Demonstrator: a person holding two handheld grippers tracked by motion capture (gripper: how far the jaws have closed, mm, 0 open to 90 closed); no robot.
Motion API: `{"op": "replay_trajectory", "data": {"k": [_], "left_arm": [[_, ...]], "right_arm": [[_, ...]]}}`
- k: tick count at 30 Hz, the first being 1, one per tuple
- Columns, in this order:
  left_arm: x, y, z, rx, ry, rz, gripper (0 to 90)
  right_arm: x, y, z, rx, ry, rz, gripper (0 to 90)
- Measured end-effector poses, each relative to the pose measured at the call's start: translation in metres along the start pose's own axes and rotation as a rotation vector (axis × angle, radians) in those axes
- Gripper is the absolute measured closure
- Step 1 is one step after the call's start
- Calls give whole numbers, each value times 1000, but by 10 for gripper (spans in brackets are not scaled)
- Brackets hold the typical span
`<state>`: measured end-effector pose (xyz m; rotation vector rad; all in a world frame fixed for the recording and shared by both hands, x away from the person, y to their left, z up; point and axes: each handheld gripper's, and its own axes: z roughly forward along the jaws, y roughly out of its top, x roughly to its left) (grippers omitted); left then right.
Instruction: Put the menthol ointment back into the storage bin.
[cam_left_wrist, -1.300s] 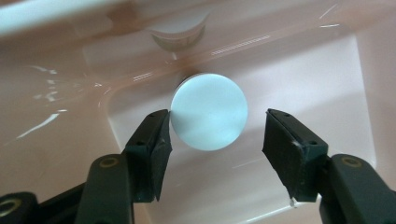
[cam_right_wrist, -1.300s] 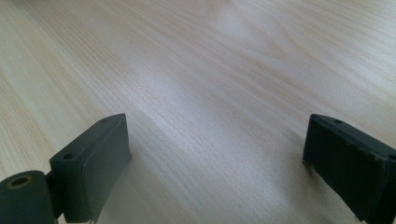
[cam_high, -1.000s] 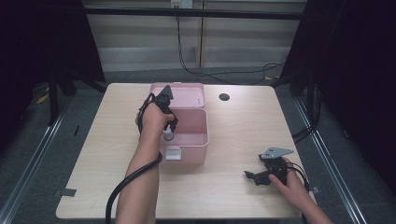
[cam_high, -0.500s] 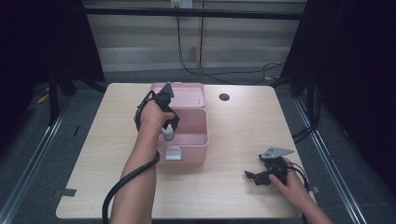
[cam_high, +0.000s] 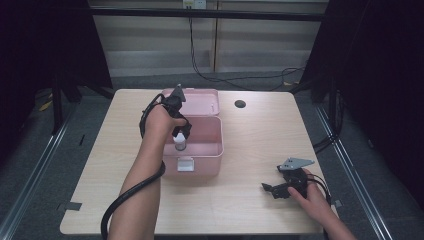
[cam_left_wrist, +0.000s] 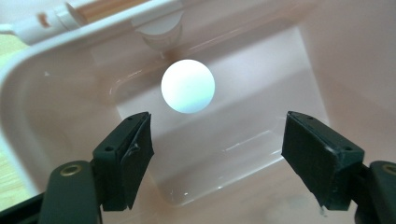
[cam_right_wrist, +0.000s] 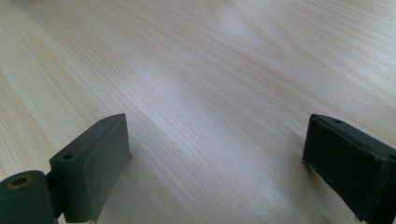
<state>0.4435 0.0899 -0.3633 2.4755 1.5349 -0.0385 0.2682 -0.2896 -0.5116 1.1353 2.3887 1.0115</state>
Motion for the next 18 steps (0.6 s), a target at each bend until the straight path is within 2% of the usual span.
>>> {"op": "replay_trajectory", "data": {"k": [9,18], "left_arm": [[-1,-9,-31,-12,-12,31,243],[6,-19,-50,-9,-11,33,244]], "right_arm": [[0,0,0,0,0,0,67],[0,0,0,0,0,0,67]]}}
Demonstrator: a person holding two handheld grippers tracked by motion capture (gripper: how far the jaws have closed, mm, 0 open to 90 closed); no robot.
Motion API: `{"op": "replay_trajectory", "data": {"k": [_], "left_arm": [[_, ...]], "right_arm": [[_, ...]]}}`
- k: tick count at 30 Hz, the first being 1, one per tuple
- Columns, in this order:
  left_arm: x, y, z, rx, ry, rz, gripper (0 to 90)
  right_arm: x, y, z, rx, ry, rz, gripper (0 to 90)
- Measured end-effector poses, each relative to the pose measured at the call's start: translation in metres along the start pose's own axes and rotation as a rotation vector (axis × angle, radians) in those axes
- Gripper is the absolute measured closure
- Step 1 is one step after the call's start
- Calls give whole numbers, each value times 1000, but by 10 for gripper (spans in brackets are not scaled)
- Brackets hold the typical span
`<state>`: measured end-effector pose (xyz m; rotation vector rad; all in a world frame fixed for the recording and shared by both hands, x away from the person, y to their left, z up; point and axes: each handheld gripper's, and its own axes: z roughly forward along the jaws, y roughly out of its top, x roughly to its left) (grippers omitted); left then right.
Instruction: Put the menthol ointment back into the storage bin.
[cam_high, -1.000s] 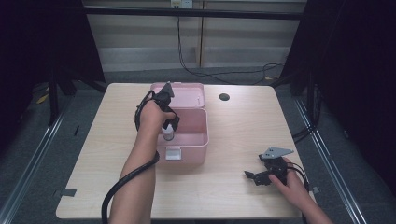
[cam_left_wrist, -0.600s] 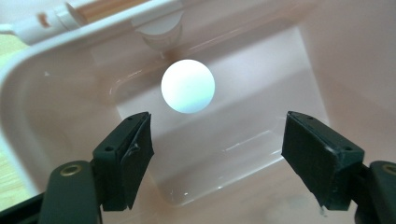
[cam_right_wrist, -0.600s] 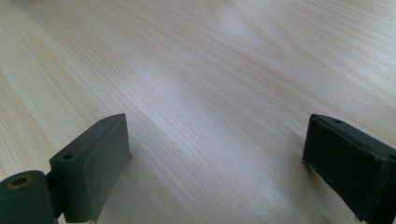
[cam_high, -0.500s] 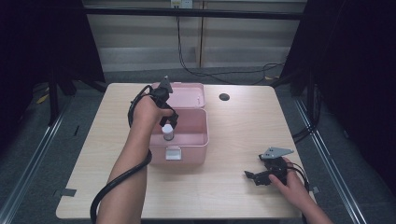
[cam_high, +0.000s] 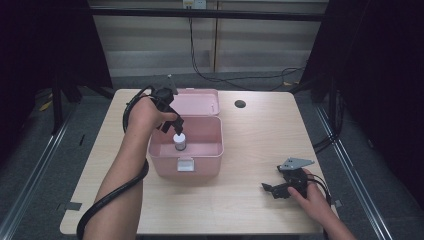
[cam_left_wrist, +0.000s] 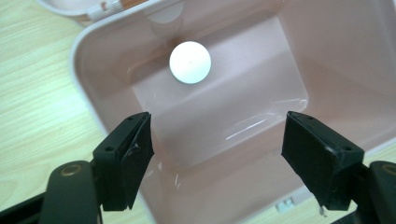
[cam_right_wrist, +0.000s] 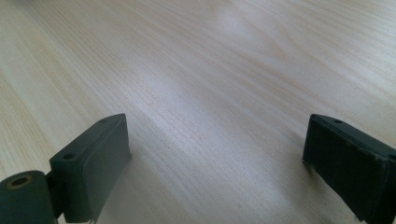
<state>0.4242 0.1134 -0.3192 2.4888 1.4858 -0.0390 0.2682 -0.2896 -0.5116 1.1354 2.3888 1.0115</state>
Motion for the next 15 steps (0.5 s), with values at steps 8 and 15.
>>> {"op": "replay_trajectory", "data": {"k": [8,15], "left_arm": [[18,-16,-10,19,-5,-25,248],[32,-28,-16,9,2,-54,252]], "right_arm": [[0,0,0,0,0,0,68],[0,0,0,0,0,0,67]]}}
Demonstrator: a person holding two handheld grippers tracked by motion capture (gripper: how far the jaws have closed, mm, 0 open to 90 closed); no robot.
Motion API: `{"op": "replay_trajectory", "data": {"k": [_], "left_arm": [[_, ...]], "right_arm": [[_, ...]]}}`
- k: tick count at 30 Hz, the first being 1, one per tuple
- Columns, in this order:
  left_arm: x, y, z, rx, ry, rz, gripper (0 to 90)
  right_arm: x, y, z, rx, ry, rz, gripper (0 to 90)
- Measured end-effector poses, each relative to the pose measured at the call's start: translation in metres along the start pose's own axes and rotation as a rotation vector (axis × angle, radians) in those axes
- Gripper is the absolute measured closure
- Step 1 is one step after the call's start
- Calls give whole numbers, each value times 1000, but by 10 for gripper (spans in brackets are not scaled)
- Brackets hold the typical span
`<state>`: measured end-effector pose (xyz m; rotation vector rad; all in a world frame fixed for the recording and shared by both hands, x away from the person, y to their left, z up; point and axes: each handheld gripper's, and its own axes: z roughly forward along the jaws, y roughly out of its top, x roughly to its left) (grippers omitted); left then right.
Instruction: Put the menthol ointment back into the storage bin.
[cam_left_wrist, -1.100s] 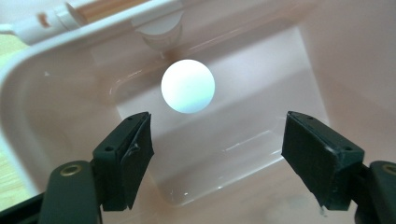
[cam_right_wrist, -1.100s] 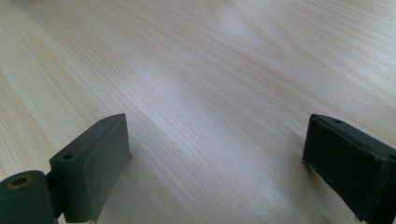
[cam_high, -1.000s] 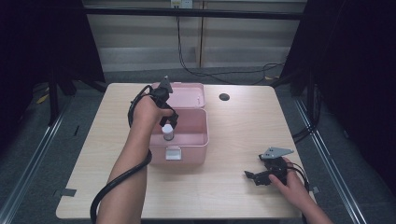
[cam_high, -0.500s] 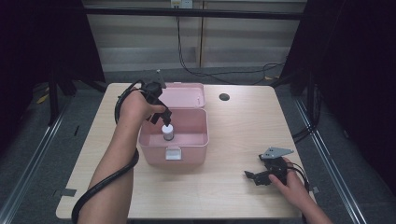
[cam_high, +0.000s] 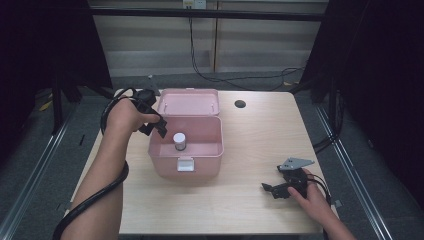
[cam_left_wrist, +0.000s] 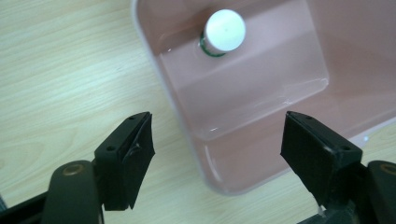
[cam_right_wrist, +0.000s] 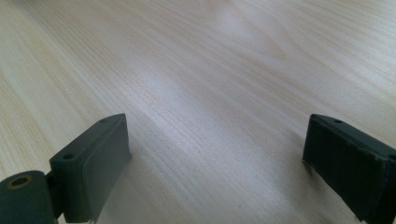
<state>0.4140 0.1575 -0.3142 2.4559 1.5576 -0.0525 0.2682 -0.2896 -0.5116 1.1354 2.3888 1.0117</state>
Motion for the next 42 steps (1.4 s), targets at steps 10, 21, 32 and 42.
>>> {"op": "replay_trajectory", "data": {"k": [10,21,32,42], "left_arm": [[23,-23,-13,-33,-2,-28,253],[35,-42,-16,-68,-5,-18,252],[47,-60,-10,-83,-25,-2,252],[55,-81,-1,-122,-44,24,252]], "right_arm": [[0,0,0,0,0,0,67],[0,0,0,-2,-1,0,67],[0,0,0,-2,-1,0,67],[0,0,0,0,-1,3,67]]}}
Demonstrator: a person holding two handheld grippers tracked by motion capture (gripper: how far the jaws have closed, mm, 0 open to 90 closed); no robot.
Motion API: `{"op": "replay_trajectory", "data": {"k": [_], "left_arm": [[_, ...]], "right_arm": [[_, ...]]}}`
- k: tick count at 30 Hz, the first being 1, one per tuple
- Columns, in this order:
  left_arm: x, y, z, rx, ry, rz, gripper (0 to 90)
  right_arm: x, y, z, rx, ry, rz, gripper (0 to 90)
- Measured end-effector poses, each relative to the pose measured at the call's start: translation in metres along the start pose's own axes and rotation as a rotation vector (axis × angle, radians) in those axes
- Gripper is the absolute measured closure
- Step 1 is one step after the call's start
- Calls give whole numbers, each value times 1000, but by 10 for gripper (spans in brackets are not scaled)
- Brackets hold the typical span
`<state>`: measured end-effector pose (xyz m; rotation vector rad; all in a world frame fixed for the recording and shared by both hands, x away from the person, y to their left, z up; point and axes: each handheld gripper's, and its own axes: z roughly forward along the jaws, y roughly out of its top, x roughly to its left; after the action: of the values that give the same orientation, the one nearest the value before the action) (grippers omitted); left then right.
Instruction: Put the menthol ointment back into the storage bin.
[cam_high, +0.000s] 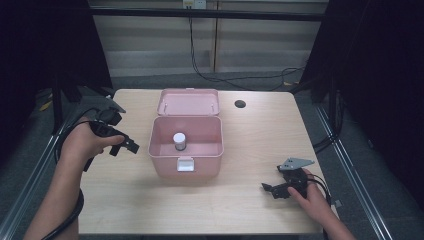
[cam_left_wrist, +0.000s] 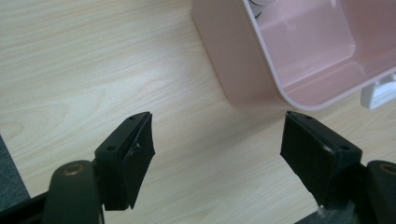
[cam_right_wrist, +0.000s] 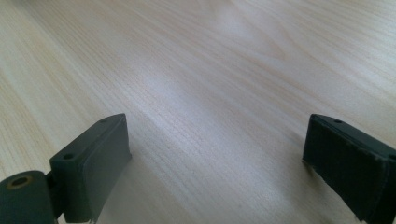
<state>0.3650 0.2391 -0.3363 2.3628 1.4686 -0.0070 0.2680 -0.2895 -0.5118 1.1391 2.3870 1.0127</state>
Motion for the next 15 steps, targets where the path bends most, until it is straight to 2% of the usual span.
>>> {"op": "replay_trajectory", "data": {"k": [9,14,15], "left_arm": [[3,-19,14,-36,-21,14,252],[2,-29,30,-41,-29,29,252],[2,-33,36,-44,-42,27,251]], "right_arm": [[0,0,0,1,0,-2,67],[0,0,0,1,0,-2,68],[0,0,0,1,1,-2,68]]}}
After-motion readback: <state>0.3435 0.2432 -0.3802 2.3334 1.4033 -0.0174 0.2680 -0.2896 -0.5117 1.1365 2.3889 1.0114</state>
